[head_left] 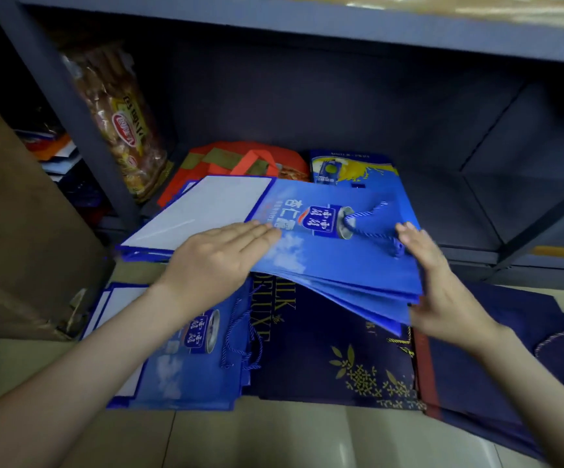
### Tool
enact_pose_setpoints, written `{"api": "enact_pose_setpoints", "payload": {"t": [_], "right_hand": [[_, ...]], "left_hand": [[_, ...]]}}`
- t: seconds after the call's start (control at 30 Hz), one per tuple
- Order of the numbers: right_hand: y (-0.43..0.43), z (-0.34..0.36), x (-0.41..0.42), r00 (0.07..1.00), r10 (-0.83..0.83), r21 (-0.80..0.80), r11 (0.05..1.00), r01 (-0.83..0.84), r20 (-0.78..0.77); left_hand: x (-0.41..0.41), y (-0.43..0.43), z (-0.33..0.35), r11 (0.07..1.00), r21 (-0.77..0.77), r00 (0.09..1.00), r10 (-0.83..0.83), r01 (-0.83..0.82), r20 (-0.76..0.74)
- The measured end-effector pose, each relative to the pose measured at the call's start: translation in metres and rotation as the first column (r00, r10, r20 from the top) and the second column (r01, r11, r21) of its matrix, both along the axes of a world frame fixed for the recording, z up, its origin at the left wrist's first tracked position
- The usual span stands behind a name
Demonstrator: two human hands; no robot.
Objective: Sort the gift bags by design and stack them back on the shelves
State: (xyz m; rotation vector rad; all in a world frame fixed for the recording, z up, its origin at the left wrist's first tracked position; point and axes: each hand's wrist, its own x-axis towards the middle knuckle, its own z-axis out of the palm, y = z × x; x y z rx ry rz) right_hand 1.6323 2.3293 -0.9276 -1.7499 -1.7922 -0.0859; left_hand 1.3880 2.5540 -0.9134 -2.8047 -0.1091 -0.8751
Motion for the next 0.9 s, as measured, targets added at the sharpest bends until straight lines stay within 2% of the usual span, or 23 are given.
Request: {"api": "enact_pose_setpoints", "payload": {"t": [0.13,0.2,0.27,0.33,0.4,0.47,0.57,0.67,0.77,0.9], "right_hand": [[-0.005,0.011,0.023,0.975,-0.027,0.144,0.990,-0.006,0.220],[-0.011,0.010,0.032,0.932,-0.094,0.204,0.979,0.022,0.349],[-0.012,0.001,0.037,0.866,-0.174,0.219,0.973,0.078,0.468],[-0.003,-0.014,0.041,0.796,-0.267,0.235,0.959,0.161,0.544],[0.013,-0.035,0.049,0.748,-0.297,0.182,0.955,0.235,0.593],[0.030,-0.058,0.059,0.710,-0.268,0.076,0.954,0.290,0.651],[0.054,-0.087,0.064,0.694,-0.247,-0.069,0.917,0.394,0.676],[0.081,-0.099,0.061,0.680,-0.266,-0.147,0.862,0.485,0.683],[0.107,-0.103,0.068,0.678,-0.251,-0.222,0.818,0.530,0.691],[0.127,-0.104,0.082,0.729,-0.256,-0.355,0.742,0.569,0.634]], "left_hand": [[0.044,0.012,0.007,0.970,0.111,0.974,-0.223,0.218,0.032],[0.070,0.023,0.008,0.966,0.116,0.971,-0.236,0.231,0.030],[0.099,0.032,0.002,0.986,0.118,0.993,-0.121,0.119,0.004],[0.124,0.030,-0.006,0.994,0.034,0.992,0.107,-0.105,-0.065],[0.137,0.021,-0.019,0.946,-0.143,0.944,0.259,-0.291,-0.206],[0.142,0.010,-0.036,0.892,-0.258,0.902,0.281,-0.371,-0.328],[0.141,0.001,-0.057,0.890,-0.305,0.893,0.204,-0.340,-0.401],[0.136,0.000,-0.075,0.917,-0.304,0.890,0.104,-0.259,-0.444],[0.128,0.002,-0.096,0.936,-0.305,0.917,0.045,-0.178,-0.397],[0.097,0.002,-0.127,0.897,-0.363,0.911,0.092,-0.250,-0.402]]}}
